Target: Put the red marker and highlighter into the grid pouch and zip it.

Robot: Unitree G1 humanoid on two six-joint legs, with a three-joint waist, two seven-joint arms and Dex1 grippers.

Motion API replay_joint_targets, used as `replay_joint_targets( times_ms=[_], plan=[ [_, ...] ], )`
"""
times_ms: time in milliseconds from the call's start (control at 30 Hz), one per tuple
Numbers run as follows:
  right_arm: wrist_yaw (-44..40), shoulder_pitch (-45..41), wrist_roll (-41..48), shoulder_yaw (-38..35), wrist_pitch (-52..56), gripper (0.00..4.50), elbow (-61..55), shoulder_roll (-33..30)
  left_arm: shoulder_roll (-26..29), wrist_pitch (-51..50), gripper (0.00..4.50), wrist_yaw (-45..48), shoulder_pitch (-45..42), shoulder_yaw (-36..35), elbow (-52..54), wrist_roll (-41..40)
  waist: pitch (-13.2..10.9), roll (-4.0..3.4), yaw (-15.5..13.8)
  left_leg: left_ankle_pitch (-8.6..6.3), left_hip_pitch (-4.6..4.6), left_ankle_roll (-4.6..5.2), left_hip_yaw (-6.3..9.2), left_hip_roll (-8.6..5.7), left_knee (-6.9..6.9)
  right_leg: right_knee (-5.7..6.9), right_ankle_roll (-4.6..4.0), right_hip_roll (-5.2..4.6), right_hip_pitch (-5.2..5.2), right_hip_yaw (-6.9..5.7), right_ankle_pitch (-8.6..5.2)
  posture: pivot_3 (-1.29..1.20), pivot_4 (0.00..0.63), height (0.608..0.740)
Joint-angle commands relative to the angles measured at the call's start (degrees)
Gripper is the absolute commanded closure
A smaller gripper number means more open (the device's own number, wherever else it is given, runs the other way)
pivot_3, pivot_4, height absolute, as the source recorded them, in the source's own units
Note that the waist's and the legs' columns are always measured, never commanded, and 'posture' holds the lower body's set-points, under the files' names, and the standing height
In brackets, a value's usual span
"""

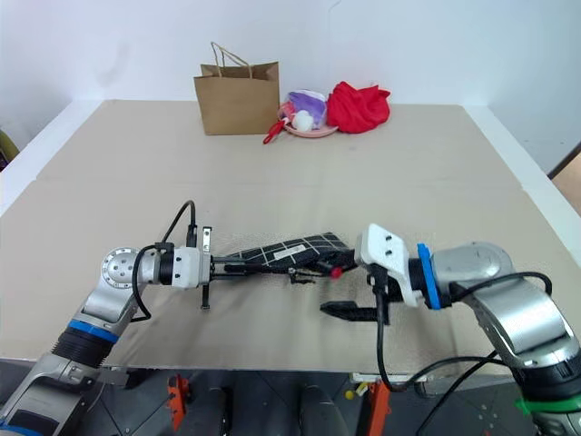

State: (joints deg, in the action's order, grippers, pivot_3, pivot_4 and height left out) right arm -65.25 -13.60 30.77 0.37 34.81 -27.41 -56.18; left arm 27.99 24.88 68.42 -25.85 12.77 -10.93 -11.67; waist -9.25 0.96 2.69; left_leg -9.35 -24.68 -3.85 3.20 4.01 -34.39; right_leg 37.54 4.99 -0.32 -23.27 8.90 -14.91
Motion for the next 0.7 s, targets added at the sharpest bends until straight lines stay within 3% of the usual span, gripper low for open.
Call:
replay_joint_targets(
  times_ms=[33,367,533,700],
  plan=[
    [-1.6,2.3,3.6,-5.8,-2.3,0.06,-3.4,0.0,0.2,-0.3,4.50,-0.5,-0.5,-1.3,1.1,-1.3,0.0,0.00,0.0,0.00,0.01,0.00,0.00,0.00,-0.01,0.00,0.00,0.00,0.01,0.00,0.00,0.00,0.150,0.740],
    [1.4,2.5,6.5,-10.8,-5.9,0.06,-3.6,4.2,0.4,-0.7,4.50,-0.3,-1.1,-1.4,0.5,-1.4,0.0,0.00,0.1,0.02,0.06,-0.02,0.00,0.00,-0.07,0.00,-0.17,0.01,0.04,0.01,0.03,0.00,0.150,0.740],
    [5.3,0.7,7.7,-7.3,-3.2,0.06,-5.9,7.3,-0.1,-1.0,4.50,-0.2,-1.6,-1.2,0.3,-1.4,0.0,0.01,0.1,0.02,0.05,-0.02,0.00,0.00,-0.06,0.00,-0.04,0.01,0.04,0.00,0.10,0.00,0.150,0.740],
    [6.0,0.4,1.9,-1.7,-8.2,0.06,-6.0,9.7,-0.7,-3.5,4.50,-0.4,-1.6,-1.4,1.3,-2.8,0.0,0.01,0.1,0.02,0.02,-0.02,0.03,0.00,-0.04,0.00,-0.02,0.01,0.03,0.00,0.08,0.00,0.150,0.740]
  ],
)
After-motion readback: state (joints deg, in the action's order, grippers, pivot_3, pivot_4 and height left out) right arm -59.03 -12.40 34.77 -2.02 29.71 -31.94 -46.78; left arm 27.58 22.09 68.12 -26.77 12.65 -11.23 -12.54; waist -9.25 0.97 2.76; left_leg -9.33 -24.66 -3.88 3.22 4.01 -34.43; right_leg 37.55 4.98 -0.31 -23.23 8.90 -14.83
